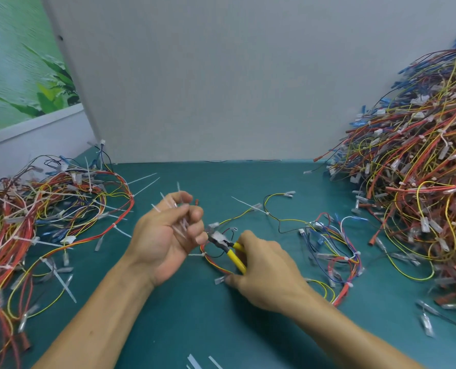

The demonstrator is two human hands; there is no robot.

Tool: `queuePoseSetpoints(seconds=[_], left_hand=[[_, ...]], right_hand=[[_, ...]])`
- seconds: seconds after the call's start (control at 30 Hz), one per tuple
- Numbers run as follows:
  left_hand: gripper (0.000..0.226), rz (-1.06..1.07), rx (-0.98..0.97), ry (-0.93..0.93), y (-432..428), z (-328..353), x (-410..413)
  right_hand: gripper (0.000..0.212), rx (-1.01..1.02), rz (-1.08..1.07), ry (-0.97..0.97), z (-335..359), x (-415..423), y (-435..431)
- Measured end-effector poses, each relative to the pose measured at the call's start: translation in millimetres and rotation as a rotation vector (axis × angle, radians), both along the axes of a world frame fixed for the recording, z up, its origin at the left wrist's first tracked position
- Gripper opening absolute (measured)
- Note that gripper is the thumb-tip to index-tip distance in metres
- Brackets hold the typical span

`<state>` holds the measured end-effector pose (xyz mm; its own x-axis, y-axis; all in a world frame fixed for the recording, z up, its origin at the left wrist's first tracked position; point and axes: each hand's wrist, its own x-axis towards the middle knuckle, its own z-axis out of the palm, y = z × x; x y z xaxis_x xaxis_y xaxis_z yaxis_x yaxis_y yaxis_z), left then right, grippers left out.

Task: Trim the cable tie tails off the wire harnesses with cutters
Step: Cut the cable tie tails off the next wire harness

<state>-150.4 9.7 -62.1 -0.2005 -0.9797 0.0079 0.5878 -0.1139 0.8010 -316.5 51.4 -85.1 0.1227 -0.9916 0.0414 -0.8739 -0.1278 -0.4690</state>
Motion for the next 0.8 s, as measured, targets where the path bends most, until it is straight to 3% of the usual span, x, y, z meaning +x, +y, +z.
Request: queuePoseSetpoints(seconds=[0.1,0.17,0.33,0.5,0.6,0.7,0.8], left_hand=[[0.027,0.075,0.053,-0.001,-6.3,0.8,10.0],[0.03,0.127,0.024,-0.107,-9.1,1.7,15.7],[0.011,0.177,-0.323,-0.654,-5.1,-3.5,24.1],[0.021,-0.113,-0.626,-1.054,6.4,-6.3,8.7],[0.03,-0.181,-0.7,-1.113,9.7,-9.8,-3.5],[0.016,-0.158,-0.759,-1.116,10.0,-14.3,-6.9],[0.017,-0.16,-0.68,-1.203,8.6,-18.6,-8.5]], right_hand=[[0.029,-0.014,0.007,-0.022,-3.7,-6.3,-0.5],[0.021,0.001,0.047,-0.041,-2.1,-16.6,-0.7],[0.021,0.17,0.193,-0.213,14.5,-52.2,-3.1],[0.022,0.374,0.31,-0.557,20.3,-78.1,4.2],[0.024,0.409,0.324,-0.596,22.1,-83.4,6.0],[0.024,0.397,0.315,-0.57,22.0,-83.3,6.0],[0.02,0.367,0.301,-0.524,24.7,-81.1,7.0]])
